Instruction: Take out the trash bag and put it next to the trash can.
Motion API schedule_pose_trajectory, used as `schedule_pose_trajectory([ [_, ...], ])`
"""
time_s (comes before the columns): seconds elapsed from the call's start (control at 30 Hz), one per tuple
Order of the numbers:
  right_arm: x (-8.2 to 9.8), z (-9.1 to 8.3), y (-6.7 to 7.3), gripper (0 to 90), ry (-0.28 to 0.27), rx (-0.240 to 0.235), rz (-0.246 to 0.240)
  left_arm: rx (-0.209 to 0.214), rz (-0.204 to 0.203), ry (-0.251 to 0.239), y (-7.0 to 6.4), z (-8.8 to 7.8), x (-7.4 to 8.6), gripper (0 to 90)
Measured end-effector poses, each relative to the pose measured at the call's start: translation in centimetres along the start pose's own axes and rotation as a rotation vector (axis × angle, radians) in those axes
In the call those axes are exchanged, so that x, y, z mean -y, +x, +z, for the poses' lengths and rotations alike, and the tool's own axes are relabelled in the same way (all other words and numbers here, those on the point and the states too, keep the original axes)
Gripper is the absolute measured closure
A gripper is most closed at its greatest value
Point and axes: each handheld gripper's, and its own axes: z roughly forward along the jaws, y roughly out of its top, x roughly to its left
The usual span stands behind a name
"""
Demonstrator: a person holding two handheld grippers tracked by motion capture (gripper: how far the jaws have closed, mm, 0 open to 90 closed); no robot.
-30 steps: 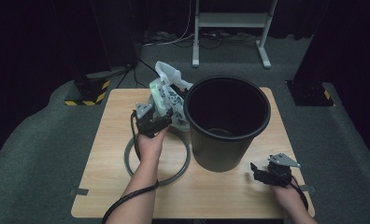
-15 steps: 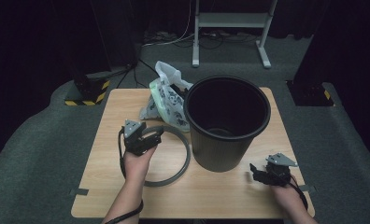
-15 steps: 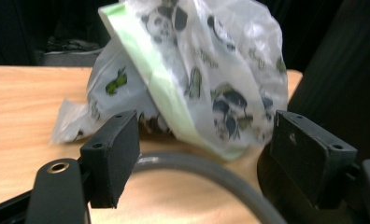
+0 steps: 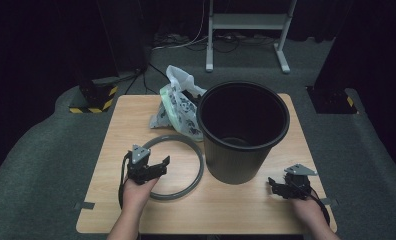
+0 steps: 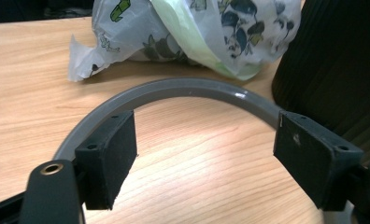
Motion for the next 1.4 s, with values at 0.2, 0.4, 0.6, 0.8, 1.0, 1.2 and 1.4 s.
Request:
schedule_pose_trajectory([
  [0.2,0.0,0.1,-0.1,19.9,-0.015,-0.009,0.014,-0.010,0.028,0.014,0.1,-0.1,-0.2,19.9],
  [0.4,0.1,0.2,-0.1,18.0,-0.006,-0.012,0.019,0.006,-0.024,0.050,1.5,-0.3,-0.2,18.8],
  [0.6,0.1,0.3,-0.1,15.0,0.003,-0.010,0.032,-0.010,-0.016,0.097,2.8,-0.4,0.3,18.2],
  [0.8,0.0,0.4,0.1,14.8,0.004,-0.036,0.014,-0.046,-0.046,0.195,4.5,-0.1,1.3,17.6],
  [1.0,-0.1,0.6,0.1,13.0,0.006,-0.031,0.014,-0.043,-0.100,0.295,5.5,0.2,2.3,17.7],
  [1.2,-0.3,0.7,0.2,12.1,0.008,-0.020,0.019,-0.056,-0.108,0.384,5.9,0.5,3.2,19.0],
  [1.4,-0.5,0.9,0.4,12.1,0.010,-0.027,0.018,-0.081,-0.082,0.418,5.9,0.8,3.2,19.9],
])
